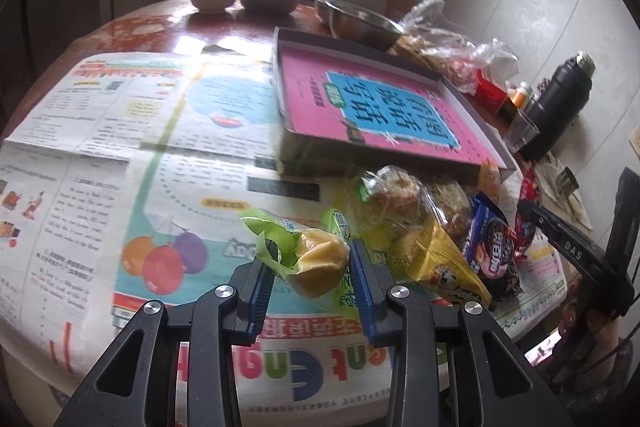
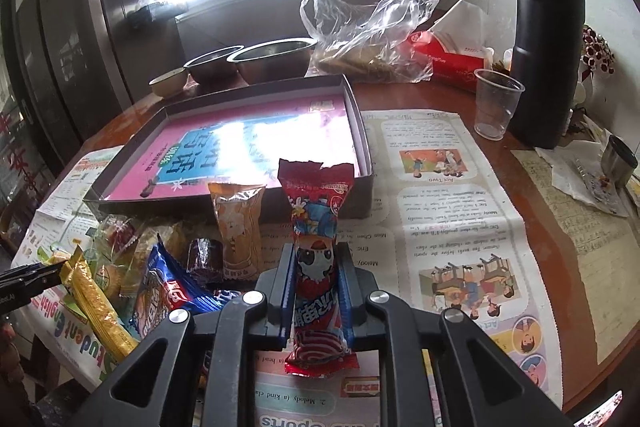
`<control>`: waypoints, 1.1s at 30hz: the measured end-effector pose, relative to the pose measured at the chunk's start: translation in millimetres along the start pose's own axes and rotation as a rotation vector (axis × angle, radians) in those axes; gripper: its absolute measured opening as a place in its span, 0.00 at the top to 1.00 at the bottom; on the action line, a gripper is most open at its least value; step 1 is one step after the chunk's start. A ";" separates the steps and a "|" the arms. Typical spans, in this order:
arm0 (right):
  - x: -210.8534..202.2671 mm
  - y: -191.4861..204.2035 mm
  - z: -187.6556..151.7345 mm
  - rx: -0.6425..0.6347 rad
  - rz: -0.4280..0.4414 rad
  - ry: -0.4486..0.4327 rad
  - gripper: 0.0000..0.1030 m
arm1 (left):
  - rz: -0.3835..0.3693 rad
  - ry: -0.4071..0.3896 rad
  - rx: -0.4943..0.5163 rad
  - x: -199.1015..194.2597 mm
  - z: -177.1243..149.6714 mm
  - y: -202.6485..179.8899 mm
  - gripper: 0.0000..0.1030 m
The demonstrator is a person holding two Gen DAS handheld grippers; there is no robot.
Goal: Organize snacks
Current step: 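Lift the yellow-green bag with the left gripper while the right gripper carries the candy stick toward the tray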
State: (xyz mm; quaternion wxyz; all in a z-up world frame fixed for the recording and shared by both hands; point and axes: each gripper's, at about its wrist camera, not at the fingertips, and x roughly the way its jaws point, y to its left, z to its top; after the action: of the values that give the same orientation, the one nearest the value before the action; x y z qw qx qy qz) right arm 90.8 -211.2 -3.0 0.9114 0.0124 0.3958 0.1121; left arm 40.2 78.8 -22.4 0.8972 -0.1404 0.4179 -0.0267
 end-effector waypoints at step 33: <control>-18.6 5.2 43.3 0.025 0.030 -0.142 0.81 | -0.042 -0.196 0.009 -21.2 67.2 -25.9 0.63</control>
State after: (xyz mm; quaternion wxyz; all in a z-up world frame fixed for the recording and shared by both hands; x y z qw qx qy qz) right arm 108.8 -207.3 40.6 0.9351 0.0376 0.3313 0.1197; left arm 79.2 72.8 41.6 0.9336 -0.1469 0.3250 -0.0335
